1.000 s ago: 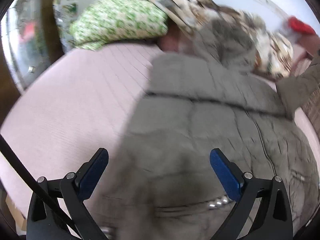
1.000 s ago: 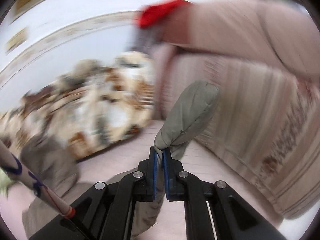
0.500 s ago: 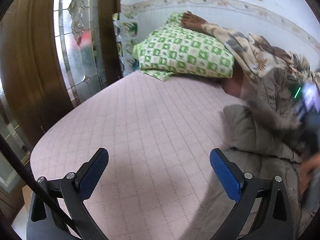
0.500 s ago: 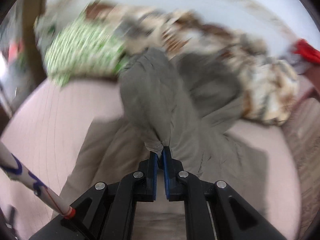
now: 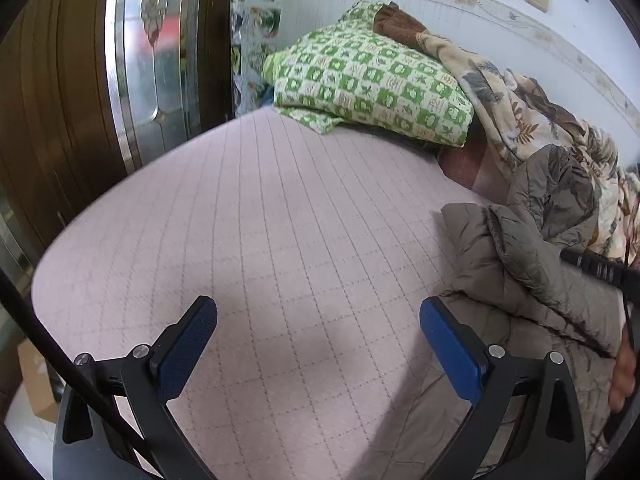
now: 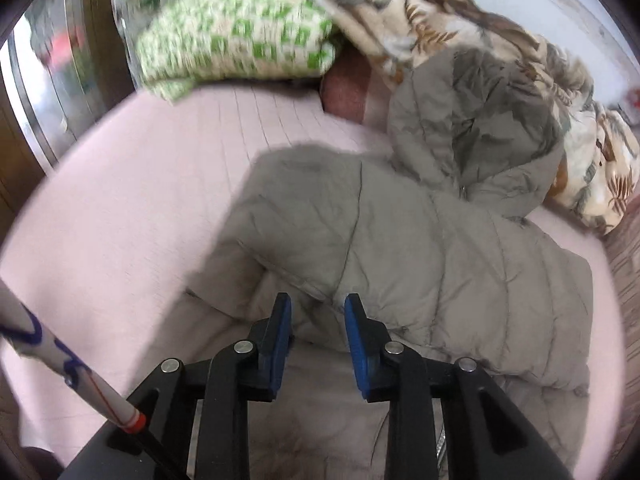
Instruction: Fold large clothes
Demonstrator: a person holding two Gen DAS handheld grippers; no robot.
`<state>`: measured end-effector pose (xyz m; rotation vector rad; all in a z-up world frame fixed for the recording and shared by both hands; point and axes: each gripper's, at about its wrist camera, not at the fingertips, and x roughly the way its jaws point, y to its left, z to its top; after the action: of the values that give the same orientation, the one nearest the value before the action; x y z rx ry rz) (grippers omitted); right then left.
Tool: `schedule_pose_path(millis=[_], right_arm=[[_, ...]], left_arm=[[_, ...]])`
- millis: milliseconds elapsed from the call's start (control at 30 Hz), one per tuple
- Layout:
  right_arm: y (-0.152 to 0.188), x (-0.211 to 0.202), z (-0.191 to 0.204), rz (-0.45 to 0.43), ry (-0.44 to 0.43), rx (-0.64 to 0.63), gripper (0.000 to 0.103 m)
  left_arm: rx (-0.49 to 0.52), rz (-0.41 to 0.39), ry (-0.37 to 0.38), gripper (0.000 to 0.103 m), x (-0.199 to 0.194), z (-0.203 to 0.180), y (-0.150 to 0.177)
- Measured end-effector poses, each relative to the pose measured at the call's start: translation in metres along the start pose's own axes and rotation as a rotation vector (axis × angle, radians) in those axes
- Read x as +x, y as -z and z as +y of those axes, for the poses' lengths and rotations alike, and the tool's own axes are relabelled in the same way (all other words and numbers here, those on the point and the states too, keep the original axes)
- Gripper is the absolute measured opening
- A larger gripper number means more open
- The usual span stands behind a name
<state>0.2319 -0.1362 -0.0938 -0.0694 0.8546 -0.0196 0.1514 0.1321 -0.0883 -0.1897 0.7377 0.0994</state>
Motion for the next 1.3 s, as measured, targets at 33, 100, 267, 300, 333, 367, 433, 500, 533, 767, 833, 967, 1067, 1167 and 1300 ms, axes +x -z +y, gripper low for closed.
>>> schedule_pose_path(millis=[33, 100, 267, 300, 333, 367, 433, 500, 533, 767, 833, 967, 1067, 1167, 1300], right_arm=[[-0.006, -0.008, -0.005, -0.038, 0.021, 0.019, 0.03], [-0.017, -0.009, -0.013, -0.07, 0.064, 0.048, 0.03], [-0.048, 0.039, -0.041, -0.017, 0.187, 0.16, 0.03], [-0.051, 0.051, -0.045, 0.002, 0.205, 0.185, 0.03], [-0.053, 0.059, -0.048, 0.017, 0.204, 0.203, 0.03], [-0.054, 0.074, -0.051, 0.056, 0.182, 0.237, 0.03], [-0.05, 0.095, -0.054, 0.125, 0.098, 0.288, 0.03], [-0.045, 0.101, -0.046, 0.138, 0.033, 0.284, 0.03], [-0.043, 0.1, -0.042, 0.136, 0.028, 0.263, 0.029], [-0.026, 0.096, -0.016, 0.165, 0.032, 0.096, 0.029], [-0.029, 0.089, -0.015, 0.159, 0.046, 0.09, 0.029], [-0.028, 0.047, -0.022, 0.068, 0.026, 0.115, 0.029], [-0.014, 0.008, -0.026, 0.021, 0.025, 0.083, 0.031], [0.012, -0.027, -0.038, 0.0, 0.037, 0.063, 0.032], [0.05, -0.063, -0.062, -0.017, 0.06, 0.078, 0.038]], left_arm=[[-0.008, 0.008, 0.008, 0.101, 0.002, 0.0, 0.0], [-0.017, 0.021, 0.022, 0.101, 0.004, 0.001, 0.0], [-0.029, 0.044, 0.033, 0.101, 0.012, 0.002, -0.002], [-0.033, 0.049, 0.037, 0.101, 0.013, 0.003, -0.003], [-0.034, 0.051, 0.037, 0.101, 0.015, 0.003, -0.003], [-0.034, 0.053, 0.034, 0.101, 0.016, 0.003, -0.003], [-0.036, 0.057, 0.039, 0.101, 0.017, 0.002, -0.004], [-0.039, 0.066, 0.055, 0.101, 0.018, 0.001, -0.003], [-0.04, 0.072, 0.066, 0.101, 0.02, 0.0, -0.003], [-0.034, 0.08, 0.1, 0.101, 0.019, -0.01, -0.001], [-0.03, 0.075, 0.099, 0.101, 0.017, -0.013, 0.0], [-0.017, 0.068, 0.107, 0.101, 0.014, -0.015, 0.002], [-0.018, 0.082, 0.143, 0.101, 0.014, -0.014, 0.004], [-0.036, 0.11, 0.188, 0.101, 0.015, -0.014, 0.008], [-0.059, 0.142, 0.24, 0.101, 0.016, -0.015, 0.012]])
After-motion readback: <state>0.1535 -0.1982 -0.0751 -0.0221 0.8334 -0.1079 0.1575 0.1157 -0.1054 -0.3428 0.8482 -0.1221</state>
